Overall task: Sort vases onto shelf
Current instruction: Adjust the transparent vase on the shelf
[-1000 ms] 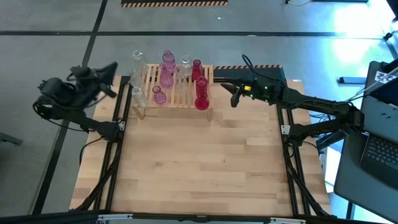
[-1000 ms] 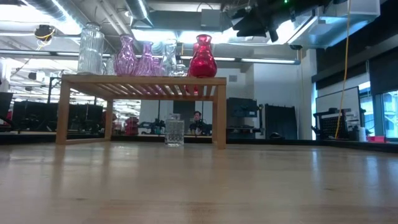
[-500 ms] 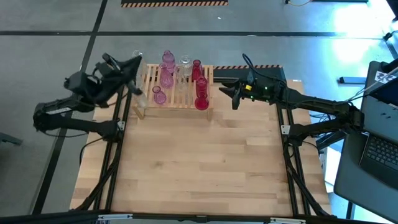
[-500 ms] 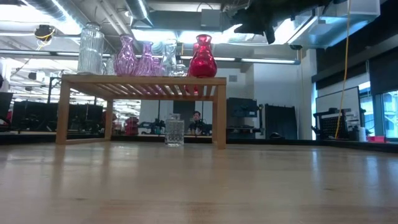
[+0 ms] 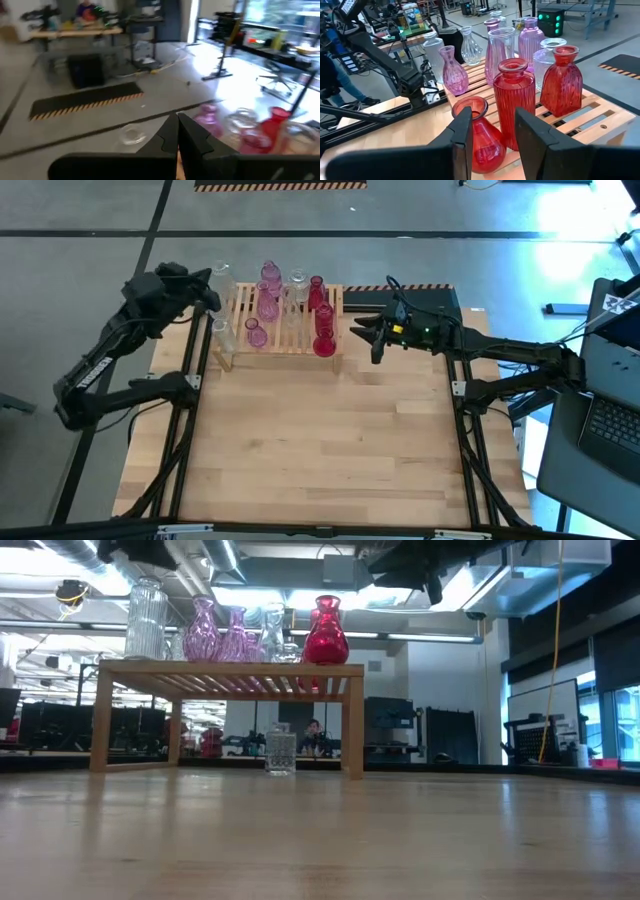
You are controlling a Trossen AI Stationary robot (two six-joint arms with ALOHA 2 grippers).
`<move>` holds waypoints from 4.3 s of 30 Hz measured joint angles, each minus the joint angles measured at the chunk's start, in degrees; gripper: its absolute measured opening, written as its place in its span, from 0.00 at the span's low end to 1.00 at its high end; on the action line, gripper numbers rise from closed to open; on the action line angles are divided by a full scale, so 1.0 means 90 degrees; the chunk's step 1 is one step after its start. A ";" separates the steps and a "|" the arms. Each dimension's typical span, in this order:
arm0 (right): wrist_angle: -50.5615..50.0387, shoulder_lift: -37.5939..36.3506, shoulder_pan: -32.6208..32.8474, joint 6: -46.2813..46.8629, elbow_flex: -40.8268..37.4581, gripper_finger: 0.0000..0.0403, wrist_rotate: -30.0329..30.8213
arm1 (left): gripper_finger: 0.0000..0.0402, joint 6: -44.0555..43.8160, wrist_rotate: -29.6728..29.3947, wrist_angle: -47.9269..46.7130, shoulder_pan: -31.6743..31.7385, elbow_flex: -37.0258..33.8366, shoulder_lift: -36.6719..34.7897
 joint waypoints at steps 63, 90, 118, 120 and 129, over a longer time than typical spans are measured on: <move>0.0015 0.0000 0.0005 -0.0002 0.0000 0.24 0.0122 | 0.00 -0.1181 0.2363 -0.2905 0.2898 0.0000 0.1377; -0.0014 0.0000 0.0006 -0.0129 0.0000 0.24 0.0065 | 0.00 -0.1854 0.3328 -0.3059 0.2774 0.0000 0.1217; -0.0012 0.0000 0.0005 -0.0301 0.0000 0.24 -0.0098 | 0.00 -0.1885 0.3411 -0.3007 0.2665 0.0000 0.1219; -0.0012 0.0000 0.0005 -0.0300 0.0000 0.24 -0.0097 | 0.00 -0.1875 0.3416 -0.3014 0.2665 0.0000 0.1219; -0.0010 0.0000 0.0005 -0.0296 0.0000 0.24 -0.0098 | 0.00 -0.1782 0.3416 -0.3076 0.2665 0.0000 0.1219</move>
